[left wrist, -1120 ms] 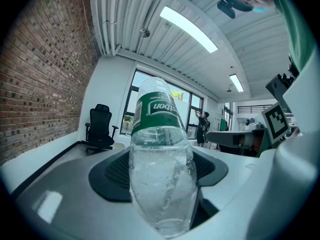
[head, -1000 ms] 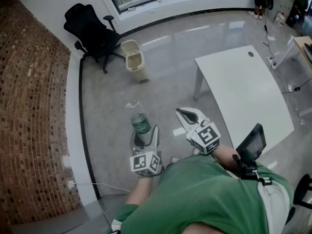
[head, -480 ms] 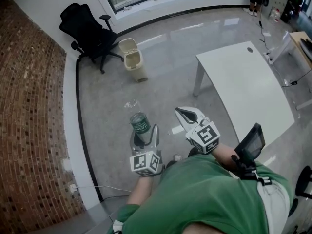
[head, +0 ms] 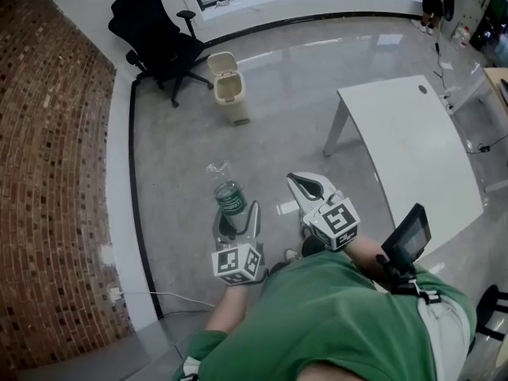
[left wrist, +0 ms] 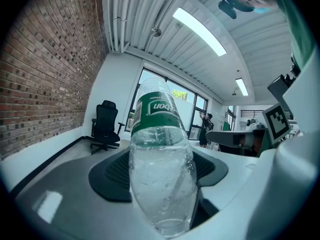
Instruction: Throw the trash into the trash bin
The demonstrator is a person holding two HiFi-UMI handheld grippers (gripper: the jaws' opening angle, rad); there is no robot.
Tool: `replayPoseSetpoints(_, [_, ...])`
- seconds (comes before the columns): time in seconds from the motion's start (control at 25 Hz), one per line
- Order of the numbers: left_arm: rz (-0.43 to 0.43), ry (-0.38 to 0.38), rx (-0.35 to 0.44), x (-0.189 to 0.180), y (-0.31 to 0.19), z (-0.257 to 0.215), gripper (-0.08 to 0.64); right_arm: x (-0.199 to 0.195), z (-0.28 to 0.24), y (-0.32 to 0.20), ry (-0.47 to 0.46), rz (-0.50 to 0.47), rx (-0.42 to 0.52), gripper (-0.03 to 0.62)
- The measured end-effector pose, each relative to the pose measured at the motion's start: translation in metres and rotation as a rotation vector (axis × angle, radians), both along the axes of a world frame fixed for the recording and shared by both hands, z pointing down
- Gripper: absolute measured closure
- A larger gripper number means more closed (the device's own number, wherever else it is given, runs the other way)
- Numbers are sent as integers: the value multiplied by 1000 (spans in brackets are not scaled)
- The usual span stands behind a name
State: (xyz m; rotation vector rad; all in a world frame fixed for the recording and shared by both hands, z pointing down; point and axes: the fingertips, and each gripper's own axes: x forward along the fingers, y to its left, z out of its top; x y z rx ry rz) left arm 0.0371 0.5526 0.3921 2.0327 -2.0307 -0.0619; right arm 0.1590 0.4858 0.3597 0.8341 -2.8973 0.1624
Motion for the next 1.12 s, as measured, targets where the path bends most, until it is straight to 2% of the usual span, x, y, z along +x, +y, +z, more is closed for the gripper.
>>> replayPoseSetpoints(0.36, [-7,-14,-14,-23,-56,2,219,-25,3,-60,-13,-12,-7,589])
replayPoseSetpoints(0.72, [40,-41,-11,-10,-156,-9,219,-12,-3,-154,-34,17,-6,589])
replayPoseSetpoints(1.12, [30,-58,-9,1,-245,-6,219,1,2,-239,-43,10,-6,589])
